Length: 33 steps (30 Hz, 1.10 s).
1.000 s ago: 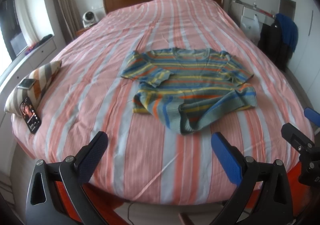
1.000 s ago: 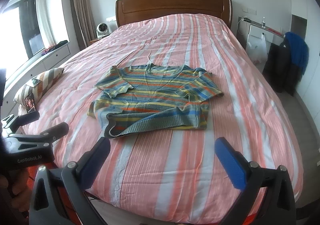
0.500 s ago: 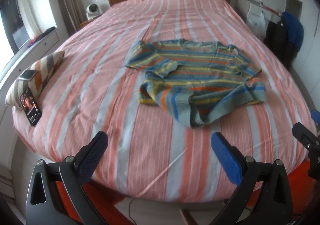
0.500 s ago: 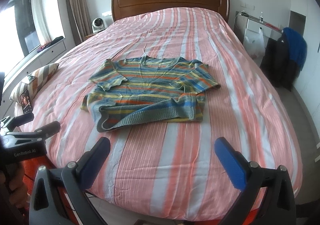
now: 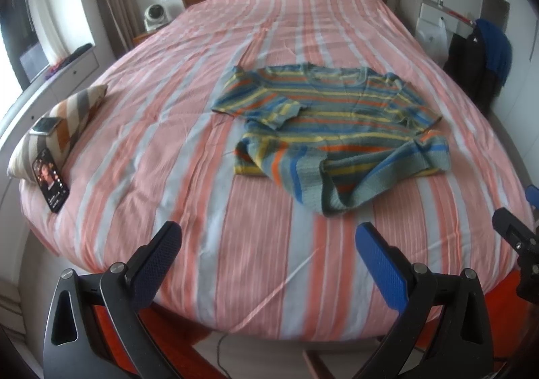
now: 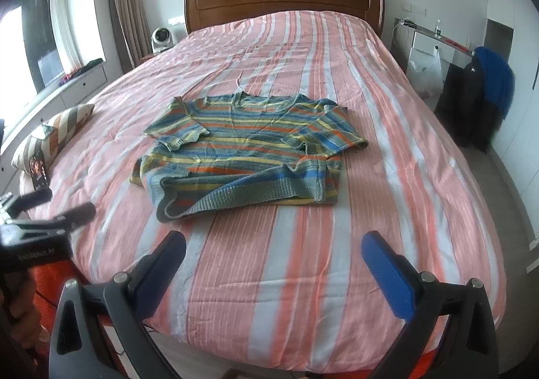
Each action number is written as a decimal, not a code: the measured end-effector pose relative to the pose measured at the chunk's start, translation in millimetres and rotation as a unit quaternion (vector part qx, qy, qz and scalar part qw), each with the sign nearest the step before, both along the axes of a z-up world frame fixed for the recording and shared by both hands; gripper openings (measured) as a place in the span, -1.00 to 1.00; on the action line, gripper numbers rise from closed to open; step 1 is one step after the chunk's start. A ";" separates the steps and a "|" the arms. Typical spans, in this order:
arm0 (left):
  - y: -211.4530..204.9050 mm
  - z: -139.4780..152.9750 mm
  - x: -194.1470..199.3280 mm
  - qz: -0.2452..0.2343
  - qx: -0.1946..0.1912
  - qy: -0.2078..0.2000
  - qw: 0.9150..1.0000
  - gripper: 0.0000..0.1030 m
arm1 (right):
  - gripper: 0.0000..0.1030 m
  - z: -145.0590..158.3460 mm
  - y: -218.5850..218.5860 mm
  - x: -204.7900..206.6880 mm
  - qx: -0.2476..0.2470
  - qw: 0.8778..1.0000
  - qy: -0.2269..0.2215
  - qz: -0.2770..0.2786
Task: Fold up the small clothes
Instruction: 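Move both grippers toward the striped sweater on the bed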
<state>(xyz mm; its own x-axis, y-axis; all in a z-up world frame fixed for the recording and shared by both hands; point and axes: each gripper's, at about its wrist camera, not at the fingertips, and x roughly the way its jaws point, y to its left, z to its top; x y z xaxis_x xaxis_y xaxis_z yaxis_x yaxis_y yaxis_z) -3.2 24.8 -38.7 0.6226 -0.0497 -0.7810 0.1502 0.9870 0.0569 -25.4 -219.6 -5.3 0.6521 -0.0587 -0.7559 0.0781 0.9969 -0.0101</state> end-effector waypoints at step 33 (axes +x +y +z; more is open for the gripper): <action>1.2 -24.1 29.9 0.011 0.015 0.033 0.999 0.99 | 0.99 -25.3 -37.2 14.2 -0.002 0.999 0.022 -0.040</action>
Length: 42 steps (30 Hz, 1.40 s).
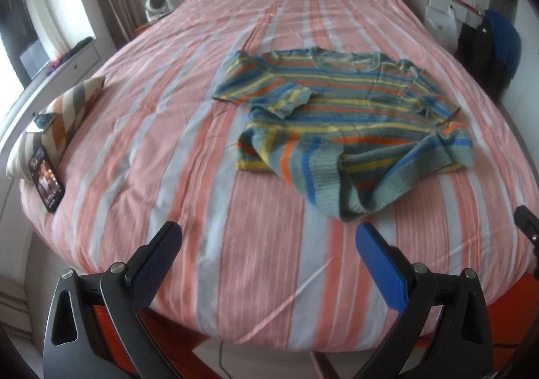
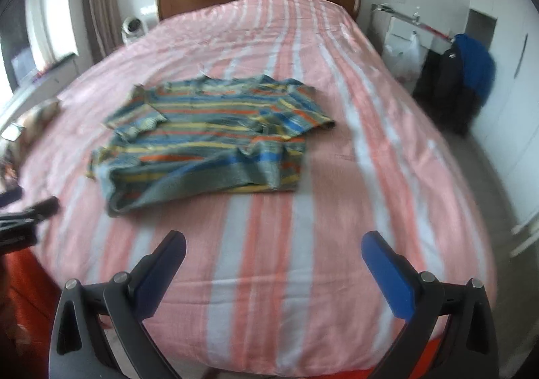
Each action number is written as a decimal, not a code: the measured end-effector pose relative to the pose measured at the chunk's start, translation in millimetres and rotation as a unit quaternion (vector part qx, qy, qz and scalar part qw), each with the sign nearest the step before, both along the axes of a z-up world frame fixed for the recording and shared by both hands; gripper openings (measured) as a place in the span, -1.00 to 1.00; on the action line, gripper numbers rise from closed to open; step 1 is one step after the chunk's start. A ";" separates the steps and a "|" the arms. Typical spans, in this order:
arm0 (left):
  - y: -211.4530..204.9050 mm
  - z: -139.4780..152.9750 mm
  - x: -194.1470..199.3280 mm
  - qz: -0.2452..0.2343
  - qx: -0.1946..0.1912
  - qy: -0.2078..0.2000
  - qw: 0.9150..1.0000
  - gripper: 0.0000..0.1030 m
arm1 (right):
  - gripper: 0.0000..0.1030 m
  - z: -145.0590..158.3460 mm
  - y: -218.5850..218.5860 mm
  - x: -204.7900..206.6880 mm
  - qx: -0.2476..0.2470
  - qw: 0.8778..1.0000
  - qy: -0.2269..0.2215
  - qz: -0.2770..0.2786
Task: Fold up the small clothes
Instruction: 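Grasp the ribbed hem corner of the sweater with the right gripper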
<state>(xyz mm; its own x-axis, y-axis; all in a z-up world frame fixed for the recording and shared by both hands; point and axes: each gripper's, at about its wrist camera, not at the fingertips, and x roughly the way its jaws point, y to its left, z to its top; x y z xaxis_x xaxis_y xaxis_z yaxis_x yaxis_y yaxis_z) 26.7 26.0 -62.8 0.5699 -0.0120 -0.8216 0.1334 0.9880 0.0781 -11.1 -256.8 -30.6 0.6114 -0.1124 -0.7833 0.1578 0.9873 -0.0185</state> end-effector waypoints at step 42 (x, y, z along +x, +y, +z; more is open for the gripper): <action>38.1 -17.3 21.5 -0.046 -0.064 0.027 0.996 0.99 | -0.93 -107.0 -43.5 -43.1 0.115 0.980 0.156 0.047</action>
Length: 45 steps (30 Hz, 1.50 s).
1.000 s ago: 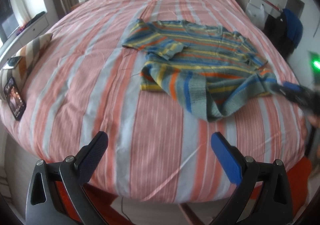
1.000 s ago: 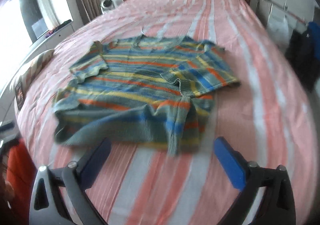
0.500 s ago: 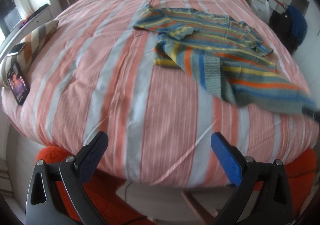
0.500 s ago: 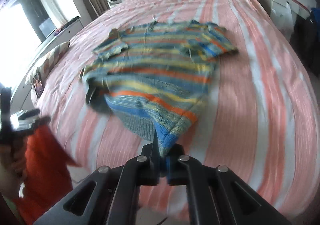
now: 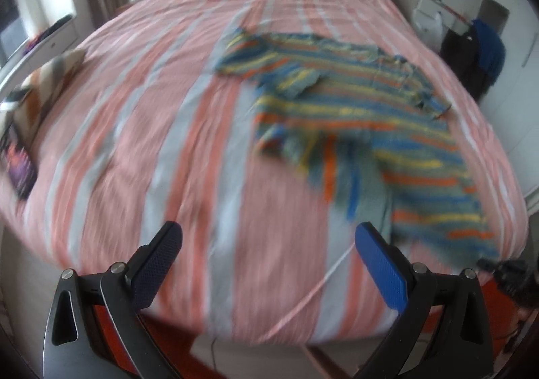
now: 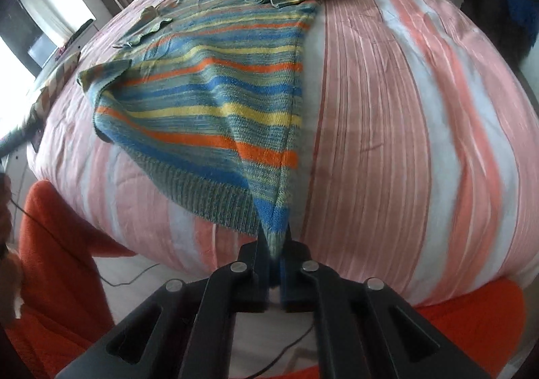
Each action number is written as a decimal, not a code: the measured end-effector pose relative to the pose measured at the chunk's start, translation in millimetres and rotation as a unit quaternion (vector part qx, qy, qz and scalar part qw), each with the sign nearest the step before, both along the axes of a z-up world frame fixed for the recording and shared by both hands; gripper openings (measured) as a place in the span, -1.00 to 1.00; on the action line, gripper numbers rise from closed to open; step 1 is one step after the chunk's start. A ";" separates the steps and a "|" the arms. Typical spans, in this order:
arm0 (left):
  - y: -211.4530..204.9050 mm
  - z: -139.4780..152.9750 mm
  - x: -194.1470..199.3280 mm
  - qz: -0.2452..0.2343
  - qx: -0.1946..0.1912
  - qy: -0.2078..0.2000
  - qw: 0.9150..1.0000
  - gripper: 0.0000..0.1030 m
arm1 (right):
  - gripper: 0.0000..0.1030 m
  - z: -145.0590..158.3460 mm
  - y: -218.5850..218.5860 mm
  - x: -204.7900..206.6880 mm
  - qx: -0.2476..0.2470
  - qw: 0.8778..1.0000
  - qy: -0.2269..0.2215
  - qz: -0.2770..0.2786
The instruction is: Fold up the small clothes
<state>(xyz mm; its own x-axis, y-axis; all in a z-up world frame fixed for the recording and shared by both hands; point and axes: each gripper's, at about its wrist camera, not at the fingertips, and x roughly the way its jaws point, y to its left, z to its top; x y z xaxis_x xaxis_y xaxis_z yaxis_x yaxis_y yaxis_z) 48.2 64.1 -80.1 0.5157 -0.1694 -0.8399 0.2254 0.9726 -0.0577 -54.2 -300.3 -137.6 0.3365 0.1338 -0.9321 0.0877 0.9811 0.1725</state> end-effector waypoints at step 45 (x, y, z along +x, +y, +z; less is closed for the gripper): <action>37.9 -92.0 2.4 -0.106 -0.048 0.121 0.986 -0.47 | -0.19 -18.6 -35.1 5.8 0.142 0.990 -0.009 0.000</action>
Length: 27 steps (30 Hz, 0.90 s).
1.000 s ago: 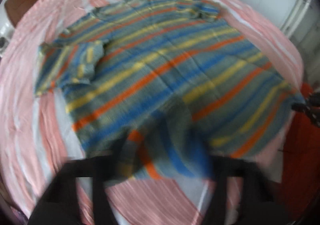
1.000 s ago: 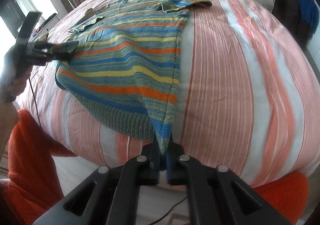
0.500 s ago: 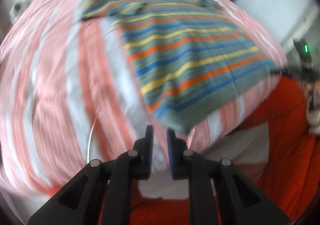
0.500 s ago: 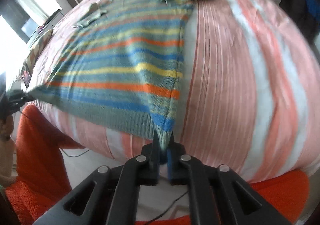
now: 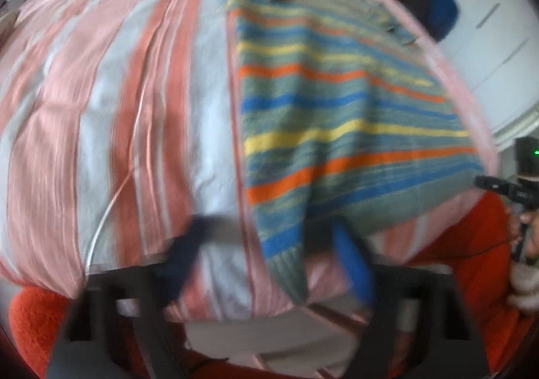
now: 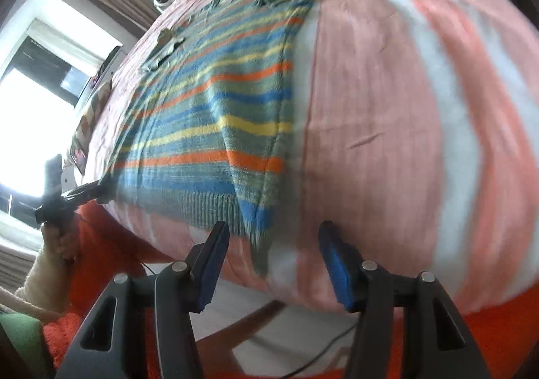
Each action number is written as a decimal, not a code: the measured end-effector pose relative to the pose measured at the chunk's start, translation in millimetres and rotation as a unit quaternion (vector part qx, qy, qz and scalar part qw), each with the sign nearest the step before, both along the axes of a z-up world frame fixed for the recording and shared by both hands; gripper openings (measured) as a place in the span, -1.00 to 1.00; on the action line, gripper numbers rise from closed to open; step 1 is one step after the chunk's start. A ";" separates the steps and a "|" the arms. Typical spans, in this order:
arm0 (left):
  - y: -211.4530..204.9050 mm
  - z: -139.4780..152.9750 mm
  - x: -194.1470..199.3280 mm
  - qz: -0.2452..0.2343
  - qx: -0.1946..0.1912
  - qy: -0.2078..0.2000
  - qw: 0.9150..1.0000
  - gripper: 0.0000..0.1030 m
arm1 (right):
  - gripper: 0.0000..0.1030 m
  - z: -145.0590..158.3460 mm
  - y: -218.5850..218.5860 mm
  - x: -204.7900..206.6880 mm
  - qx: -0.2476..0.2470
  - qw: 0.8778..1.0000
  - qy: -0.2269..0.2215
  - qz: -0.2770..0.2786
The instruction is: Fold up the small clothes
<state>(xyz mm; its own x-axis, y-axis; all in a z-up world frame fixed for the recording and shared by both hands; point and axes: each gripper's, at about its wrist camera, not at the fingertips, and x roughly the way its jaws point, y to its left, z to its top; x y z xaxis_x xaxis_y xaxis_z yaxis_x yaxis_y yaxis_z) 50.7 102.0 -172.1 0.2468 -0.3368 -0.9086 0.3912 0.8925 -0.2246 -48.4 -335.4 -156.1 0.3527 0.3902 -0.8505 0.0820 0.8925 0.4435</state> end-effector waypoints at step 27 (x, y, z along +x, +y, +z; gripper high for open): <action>-24.9 -14.0 -28.3 0.017 0.110 -0.009 0.994 -0.92 | -0.93 -8.9 -0.9 -11.8 -0.080 0.995 0.047 -0.027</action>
